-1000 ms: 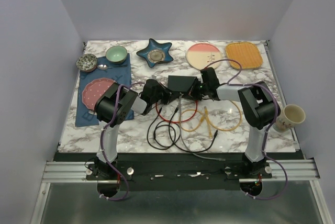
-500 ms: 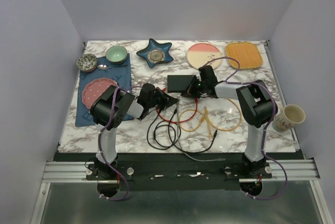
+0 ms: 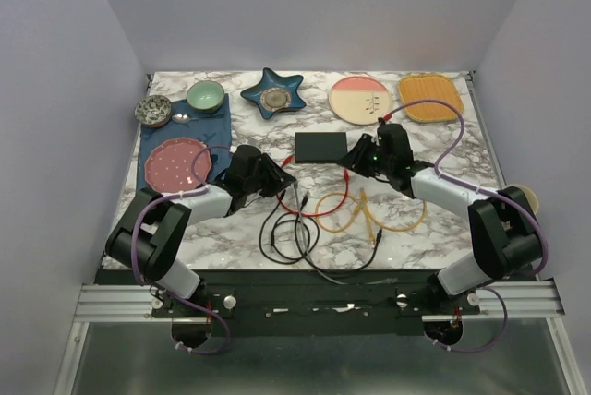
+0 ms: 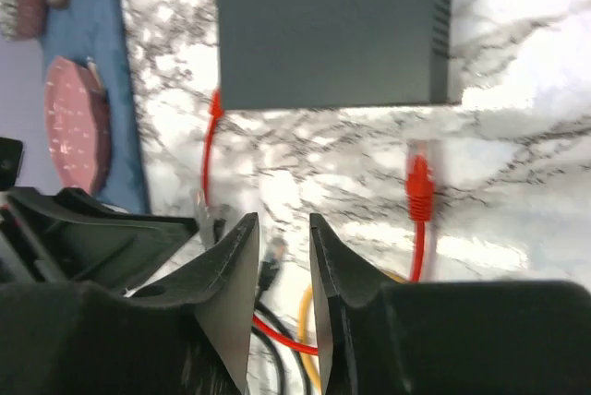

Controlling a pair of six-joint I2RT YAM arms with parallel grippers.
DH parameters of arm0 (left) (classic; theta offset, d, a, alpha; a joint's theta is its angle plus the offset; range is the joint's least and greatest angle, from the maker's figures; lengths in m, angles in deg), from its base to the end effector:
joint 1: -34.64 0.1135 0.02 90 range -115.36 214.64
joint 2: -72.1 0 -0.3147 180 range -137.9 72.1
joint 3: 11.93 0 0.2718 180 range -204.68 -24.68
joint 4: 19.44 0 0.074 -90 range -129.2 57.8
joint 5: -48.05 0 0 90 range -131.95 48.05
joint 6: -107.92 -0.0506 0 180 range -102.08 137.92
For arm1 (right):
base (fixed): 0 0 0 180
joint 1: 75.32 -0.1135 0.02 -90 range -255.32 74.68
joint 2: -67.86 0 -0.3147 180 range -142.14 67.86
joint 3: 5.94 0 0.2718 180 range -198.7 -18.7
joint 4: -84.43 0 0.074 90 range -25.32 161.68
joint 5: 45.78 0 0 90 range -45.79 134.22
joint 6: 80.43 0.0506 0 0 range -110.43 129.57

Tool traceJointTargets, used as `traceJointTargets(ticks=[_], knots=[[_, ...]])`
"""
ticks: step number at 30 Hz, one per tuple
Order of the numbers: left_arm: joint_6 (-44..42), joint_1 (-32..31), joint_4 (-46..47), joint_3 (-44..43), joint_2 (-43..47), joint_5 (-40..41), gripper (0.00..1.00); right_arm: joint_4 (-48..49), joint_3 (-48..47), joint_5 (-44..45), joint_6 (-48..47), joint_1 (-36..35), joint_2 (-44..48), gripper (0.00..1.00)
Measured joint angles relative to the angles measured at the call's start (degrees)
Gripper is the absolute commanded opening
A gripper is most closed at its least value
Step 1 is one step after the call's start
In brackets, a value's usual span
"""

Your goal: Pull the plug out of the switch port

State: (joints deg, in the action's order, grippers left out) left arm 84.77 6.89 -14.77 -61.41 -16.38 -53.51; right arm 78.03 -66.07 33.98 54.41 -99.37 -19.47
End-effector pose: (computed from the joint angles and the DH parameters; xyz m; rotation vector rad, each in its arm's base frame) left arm 0.2828 -0.1603 0.1873 -0.6811 2.3007 -1.0942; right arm 0.3161 0.1509 0.2351 0.3037 2.2630 0.8602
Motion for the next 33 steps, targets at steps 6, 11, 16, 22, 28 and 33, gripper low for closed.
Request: traceJointTargets(ticks=[6, 11, 16, 22, 28, 33], knots=[[-3.89, 0.02, -5.84, 0.35, 1.64, 1.16, 0.73, -1.38, 6.21, 1.03, -1.68, 0.00, 1.68, 0.40], [-5.53, -0.09, -14.69, -0.17, 10.36, 5.75, 0.73, -3.76, 11.32, 2.32, -3.41, -0.74, 10.19, 0.40], [-6.43, -0.50, -25.62, -2.23, 14.12, 12.79, 0.74, -4.31, 14.82, 2.89, -4.46, -1.84, 19.10, 0.40], [-6.25, -3.32, -34.69, 1.92, 12.98, 15.56, 0.75, -7.96, 16.81, 3.19, -4.76, -2.14, 25.55, 0.40], [-8.33, -8.96, -32.46, -2.56, 6.43, 13.16, 0.53, -9.97, 16.59, 3.63, -5.16, -2.14, 31.76, 0.40], [-14.10, -18.10, -32.94, -16.20, -7.78, 7.82, 0.32, -12.70, 13.86, 5.07, -5.90, -2.14, 32.39, 0.40]])
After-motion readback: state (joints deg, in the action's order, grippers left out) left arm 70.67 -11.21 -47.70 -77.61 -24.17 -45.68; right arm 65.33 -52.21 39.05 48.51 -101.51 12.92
